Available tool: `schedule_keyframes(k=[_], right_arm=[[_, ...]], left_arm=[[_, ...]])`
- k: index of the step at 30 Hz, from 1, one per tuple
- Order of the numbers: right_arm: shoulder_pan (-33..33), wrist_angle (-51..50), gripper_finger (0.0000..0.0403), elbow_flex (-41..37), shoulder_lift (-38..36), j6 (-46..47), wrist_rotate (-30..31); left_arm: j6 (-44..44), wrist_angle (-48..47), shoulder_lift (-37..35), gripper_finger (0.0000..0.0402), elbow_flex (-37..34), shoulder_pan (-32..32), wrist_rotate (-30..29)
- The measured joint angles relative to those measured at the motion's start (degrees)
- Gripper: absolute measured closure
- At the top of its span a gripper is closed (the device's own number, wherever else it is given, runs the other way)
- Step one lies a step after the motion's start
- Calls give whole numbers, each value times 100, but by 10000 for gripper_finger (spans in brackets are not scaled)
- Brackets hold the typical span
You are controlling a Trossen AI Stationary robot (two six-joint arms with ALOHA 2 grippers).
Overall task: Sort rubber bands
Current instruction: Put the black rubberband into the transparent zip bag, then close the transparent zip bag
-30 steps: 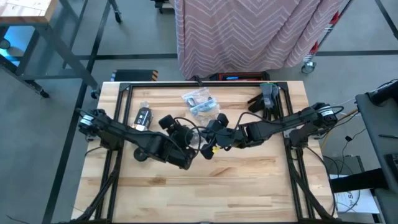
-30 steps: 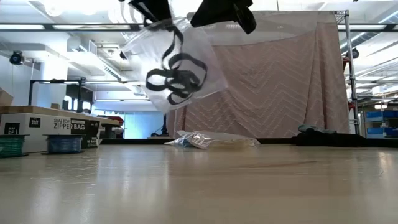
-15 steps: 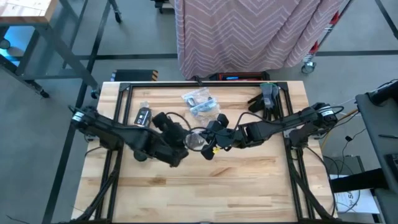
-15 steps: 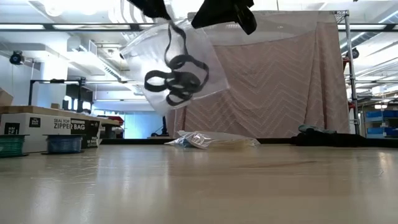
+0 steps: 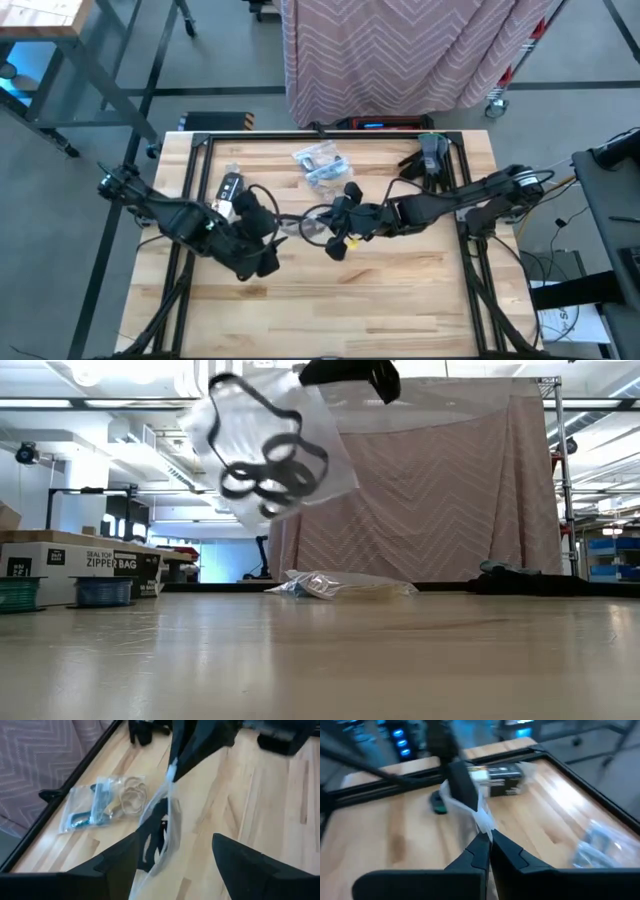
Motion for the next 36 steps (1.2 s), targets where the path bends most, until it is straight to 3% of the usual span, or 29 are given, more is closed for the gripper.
schedule_keyframes(k=[3,7,9,14,20,26,28,32,36], right_arm=[[30,4,403,100,-147,-443,-203],[30,33,403,140,-501,-498,755],[17,16,403,142,-607,-394,947],[44,-102,403,134,-598,-571,-516],[17,-228,403,118,-577,-287,-111],[58,-300,403,47,-572,-374,-699],[63,-362,403,41,-572,-445,-1017],[68,-482,403,18,-572,-650,-1085],[61,-676,403,9,-572,-1354,-1139]], left_arm=[[0,9,-2,172,0,-177,-155],[-27,53,-23,186,-4,-490,-449],[-51,62,-48,191,-4,-678,-635],[-64,126,-59,203,-4,-1027,-1054],[-149,181,46,215,-29,-1132,-1449],[-198,626,96,221,-477,-1089,-2026],[-177,893,96,225,-689,-1022,-2087],[451,2112,96,234,-1178,-834,-1999],[1562,3932,96,244,-1658,-472,-1207]])
